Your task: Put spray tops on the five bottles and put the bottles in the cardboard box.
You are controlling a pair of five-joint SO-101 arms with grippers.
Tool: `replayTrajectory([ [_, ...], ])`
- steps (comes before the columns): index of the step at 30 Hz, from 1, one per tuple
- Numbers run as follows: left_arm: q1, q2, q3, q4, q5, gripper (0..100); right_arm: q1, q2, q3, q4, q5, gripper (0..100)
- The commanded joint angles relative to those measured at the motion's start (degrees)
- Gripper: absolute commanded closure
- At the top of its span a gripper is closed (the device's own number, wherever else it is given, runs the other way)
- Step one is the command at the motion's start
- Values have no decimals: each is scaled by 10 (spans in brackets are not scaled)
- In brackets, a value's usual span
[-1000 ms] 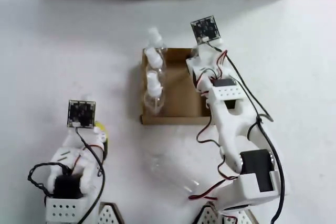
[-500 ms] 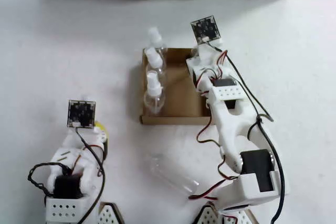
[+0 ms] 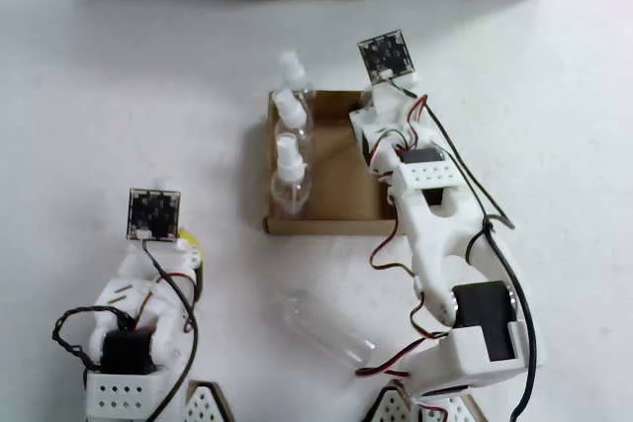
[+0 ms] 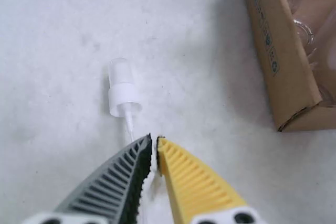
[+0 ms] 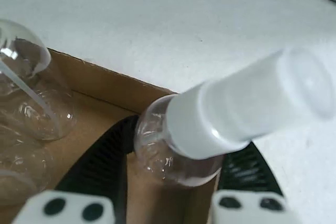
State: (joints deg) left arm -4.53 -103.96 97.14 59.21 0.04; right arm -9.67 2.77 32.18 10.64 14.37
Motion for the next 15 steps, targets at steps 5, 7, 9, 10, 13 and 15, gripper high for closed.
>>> replayTrajectory([
  [5, -5, -9, -2, 0, -6, 980, -12, -1, -6, -5, 5, 872],
  [7, -5, -9, -2, 0, -6, 980, -15, -1, -5, -5, 5, 872],
  [9, -5, -9, -2, 0, -6, 980, -20, -1, -4, -5, 5, 872],
  [10, -4, -9, -2, 0, -6, 980, -20, -1, -4, -5, 5, 872],
  [13, -4, -9, -2, 0, -6, 980, -21, -1, -4, -5, 5, 872],
  [15, -4, -9, -2, 0, -6, 980, -21, -1, -4, -5, 5, 872],
])
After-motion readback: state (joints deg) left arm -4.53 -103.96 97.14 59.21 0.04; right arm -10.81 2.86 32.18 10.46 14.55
